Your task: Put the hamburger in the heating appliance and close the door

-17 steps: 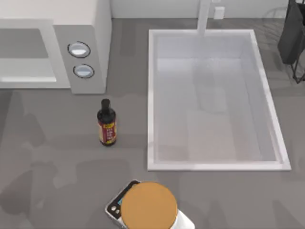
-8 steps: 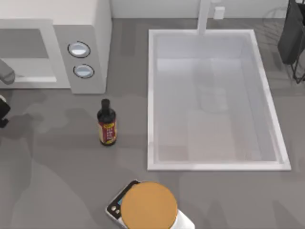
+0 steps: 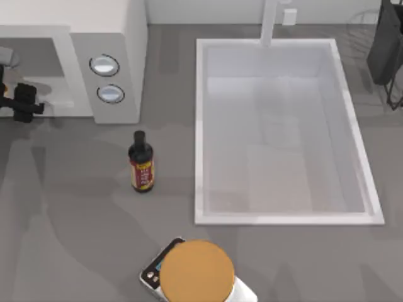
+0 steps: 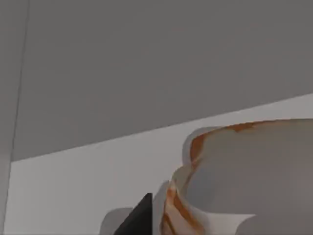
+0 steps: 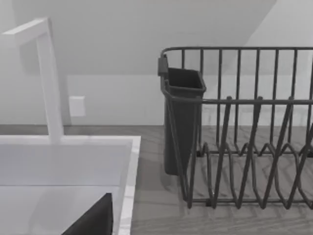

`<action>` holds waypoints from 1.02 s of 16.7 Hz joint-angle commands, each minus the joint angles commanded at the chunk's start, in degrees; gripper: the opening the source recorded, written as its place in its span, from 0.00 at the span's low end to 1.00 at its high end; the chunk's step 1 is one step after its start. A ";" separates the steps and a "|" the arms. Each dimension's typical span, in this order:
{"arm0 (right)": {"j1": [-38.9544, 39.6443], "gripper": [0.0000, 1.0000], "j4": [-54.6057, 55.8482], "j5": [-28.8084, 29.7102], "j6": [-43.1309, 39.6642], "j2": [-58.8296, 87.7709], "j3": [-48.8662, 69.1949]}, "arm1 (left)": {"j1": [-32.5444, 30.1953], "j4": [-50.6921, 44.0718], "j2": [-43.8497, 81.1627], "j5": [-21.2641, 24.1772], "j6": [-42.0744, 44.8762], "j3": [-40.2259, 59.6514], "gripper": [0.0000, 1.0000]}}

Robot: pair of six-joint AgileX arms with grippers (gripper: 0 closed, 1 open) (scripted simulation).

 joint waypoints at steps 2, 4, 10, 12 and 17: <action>0.00 1.00 0.00 0.00 0.00 0.00 0.00 | -0.20 9.16 2.88 0.63 -6.33 -1.10 0.00; 0.00 1.00 0.00 0.00 0.00 0.00 0.00 | -0.35 15.96 5.00 1.12 -11.50 -1.90 0.00; 0.00 1.00 0.00 0.00 0.00 0.00 0.00 | -0.51 22.46 6.70 1.61 -16.84 -2.29 0.00; 0.00 1.00 0.00 0.00 0.00 0.00 0.00 | -0.51 22.46 6.70 1.61 -16.84 -2.29 0.00; 0.00 1.00 0.00 0.00 0.00 0.00 0.00 | -0.47 23.30 7.63 0.30 -16.97 1.36 0.00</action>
